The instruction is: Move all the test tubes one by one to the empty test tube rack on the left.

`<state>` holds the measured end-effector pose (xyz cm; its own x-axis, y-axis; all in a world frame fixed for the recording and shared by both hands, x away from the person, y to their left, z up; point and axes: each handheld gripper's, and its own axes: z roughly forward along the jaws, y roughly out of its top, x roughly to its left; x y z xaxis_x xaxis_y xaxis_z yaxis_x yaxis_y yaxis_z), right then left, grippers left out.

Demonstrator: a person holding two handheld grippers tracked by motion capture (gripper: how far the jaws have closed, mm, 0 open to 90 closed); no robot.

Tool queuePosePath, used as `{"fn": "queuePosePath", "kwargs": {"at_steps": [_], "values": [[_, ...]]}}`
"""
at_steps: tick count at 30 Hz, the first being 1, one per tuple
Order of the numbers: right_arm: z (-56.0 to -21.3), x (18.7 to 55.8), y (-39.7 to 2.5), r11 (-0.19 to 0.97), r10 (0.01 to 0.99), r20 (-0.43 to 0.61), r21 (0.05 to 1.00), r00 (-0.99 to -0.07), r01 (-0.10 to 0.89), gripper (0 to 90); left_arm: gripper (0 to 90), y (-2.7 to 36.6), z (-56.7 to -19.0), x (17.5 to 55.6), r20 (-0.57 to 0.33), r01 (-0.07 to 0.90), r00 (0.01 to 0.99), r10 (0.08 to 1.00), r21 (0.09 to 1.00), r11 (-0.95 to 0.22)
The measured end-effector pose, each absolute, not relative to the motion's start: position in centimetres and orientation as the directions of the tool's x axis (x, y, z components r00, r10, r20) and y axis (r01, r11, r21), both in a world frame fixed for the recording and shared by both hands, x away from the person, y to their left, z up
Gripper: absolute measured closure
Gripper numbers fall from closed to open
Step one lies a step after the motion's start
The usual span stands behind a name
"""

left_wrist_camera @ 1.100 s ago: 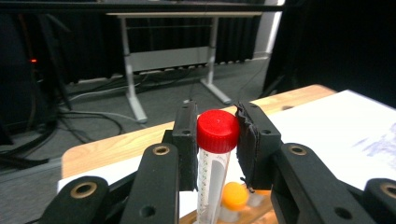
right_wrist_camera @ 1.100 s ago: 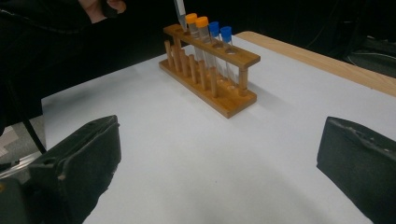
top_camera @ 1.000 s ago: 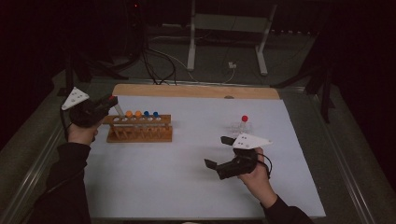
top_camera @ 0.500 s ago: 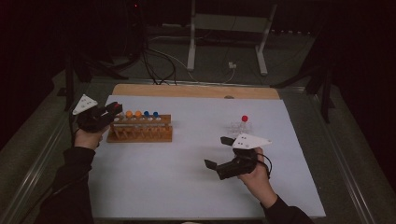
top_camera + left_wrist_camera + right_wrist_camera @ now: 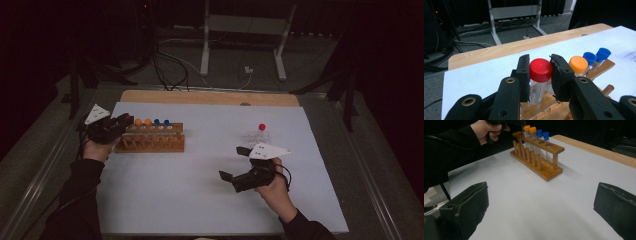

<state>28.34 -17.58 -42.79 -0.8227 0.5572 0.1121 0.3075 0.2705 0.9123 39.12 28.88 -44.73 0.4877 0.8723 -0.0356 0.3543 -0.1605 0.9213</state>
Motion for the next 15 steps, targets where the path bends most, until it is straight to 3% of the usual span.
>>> {"fn": "queuePosePath", "kwargs": {"at_steps": [15], "values": [[-42.74,28.34,-17.7,0.268,0.557,0.115,0.912,-0.822,0.31,0.0,71.3,28.75,-45.21,39.26,-0.039,0.369,0.485,0.874,0.915,-0.164]]}}
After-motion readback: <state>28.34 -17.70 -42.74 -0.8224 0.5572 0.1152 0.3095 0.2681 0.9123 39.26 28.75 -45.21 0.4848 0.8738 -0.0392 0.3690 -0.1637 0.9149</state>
